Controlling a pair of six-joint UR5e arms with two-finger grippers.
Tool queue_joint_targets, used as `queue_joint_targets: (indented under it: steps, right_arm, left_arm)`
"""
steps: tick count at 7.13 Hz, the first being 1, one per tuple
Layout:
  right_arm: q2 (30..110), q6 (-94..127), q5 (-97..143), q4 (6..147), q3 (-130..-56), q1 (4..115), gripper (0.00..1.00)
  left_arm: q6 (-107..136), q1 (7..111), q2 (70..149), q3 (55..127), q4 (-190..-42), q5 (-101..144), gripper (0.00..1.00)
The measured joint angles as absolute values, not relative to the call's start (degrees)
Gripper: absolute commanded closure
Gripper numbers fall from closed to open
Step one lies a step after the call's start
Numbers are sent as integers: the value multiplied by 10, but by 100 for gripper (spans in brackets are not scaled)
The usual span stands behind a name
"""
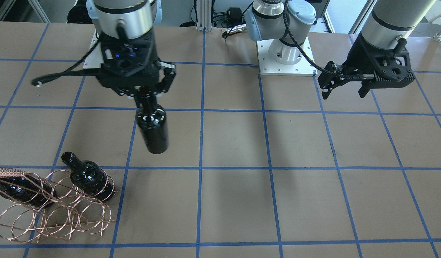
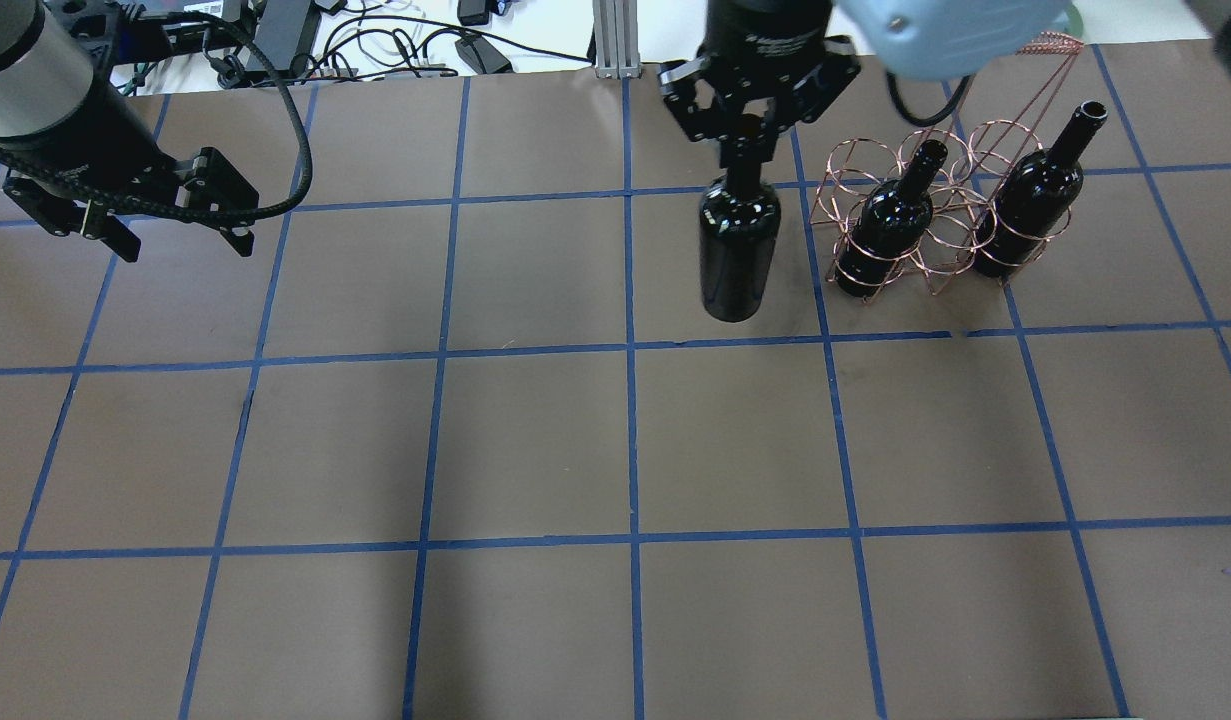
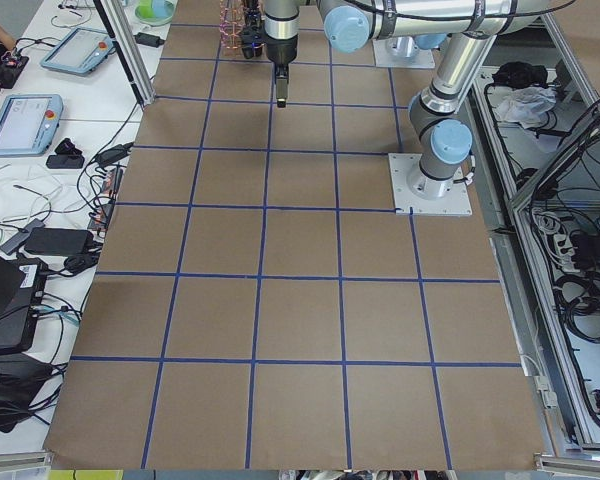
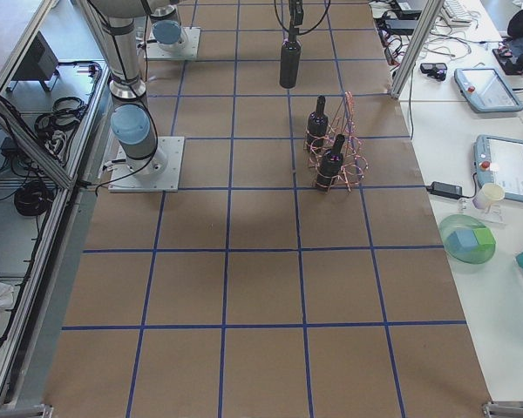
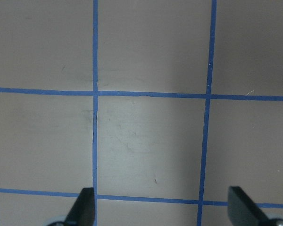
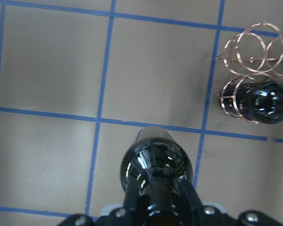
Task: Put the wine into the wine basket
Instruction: 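Carry the bottle with the right gripper and lay it into the copper wire basket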
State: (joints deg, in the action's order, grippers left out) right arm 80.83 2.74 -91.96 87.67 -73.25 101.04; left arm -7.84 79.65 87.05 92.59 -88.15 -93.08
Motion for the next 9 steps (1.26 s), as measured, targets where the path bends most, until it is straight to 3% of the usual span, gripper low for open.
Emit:
queue_joint_targets:
  steps: [5,9]
  right_arm:
    - [878,-193,-923,817,-733,863,100]
    - [871,-333,-883,821,-733,772,100]
  left_arm:
    - [-78,796,870,926,-882,-931,0]
    - [-77,796,870,927,-882,-931,0]
